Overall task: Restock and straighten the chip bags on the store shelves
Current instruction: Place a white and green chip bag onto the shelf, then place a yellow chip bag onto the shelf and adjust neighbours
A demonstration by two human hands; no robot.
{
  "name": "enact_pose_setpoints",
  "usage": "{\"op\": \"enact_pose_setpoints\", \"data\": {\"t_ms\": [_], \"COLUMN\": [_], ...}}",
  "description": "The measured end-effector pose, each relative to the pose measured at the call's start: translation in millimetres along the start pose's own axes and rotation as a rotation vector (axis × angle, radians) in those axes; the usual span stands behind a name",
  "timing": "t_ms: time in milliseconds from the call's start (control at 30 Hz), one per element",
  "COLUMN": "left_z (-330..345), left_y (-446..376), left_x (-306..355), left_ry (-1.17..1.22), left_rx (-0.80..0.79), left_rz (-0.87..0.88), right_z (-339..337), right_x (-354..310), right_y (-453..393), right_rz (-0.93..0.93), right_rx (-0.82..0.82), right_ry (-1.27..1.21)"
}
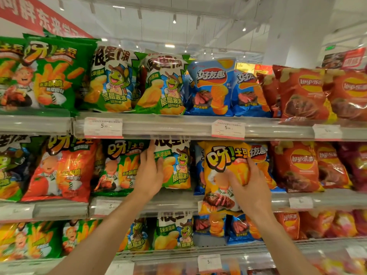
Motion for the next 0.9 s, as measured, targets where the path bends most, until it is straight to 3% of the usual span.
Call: {"op": "enact_pose_setpoints", "data": {"t_ms": [200, 367, 567, 767, 900], "left_z": [28, 22, 61, 66, 46], "left_y": [10, 8, 1, -3, 13], "left_x": [-28, -6, -10, -16, 11], "left_ry": [-0.15, -0.365, -0.589, -0.635, -0.386], "left_rx": [-0.088, 0.007, -0.117, -0.141, -0.058], "left_rz": [-0.01, 0.31, 0.474, 0.468, 0.439], "right_z": [5, 10, 15, 15, 13], "right_x": [3, 3, 3, 6, 6], "right_y": [5, 10, 11, 12, 13], "right_rz": [0.0, -0.002, -0.009, 0.005, 0.013], "right_rx": [-0.011, 0.011, 0.015, 0.006, 0.005], "right_ry": [-0.03, -0.068, -0.071, -0.116, -0.144]}}
Point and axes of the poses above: each hand's wrist, its own y-axis away from the middle knuckle, its own z-axis out of the palm, x = y × z, the point moved 9 cm from there along -y, towards the middle knuckle, and after that the axes turned 13 degrees about x, right-handed, at the moved point
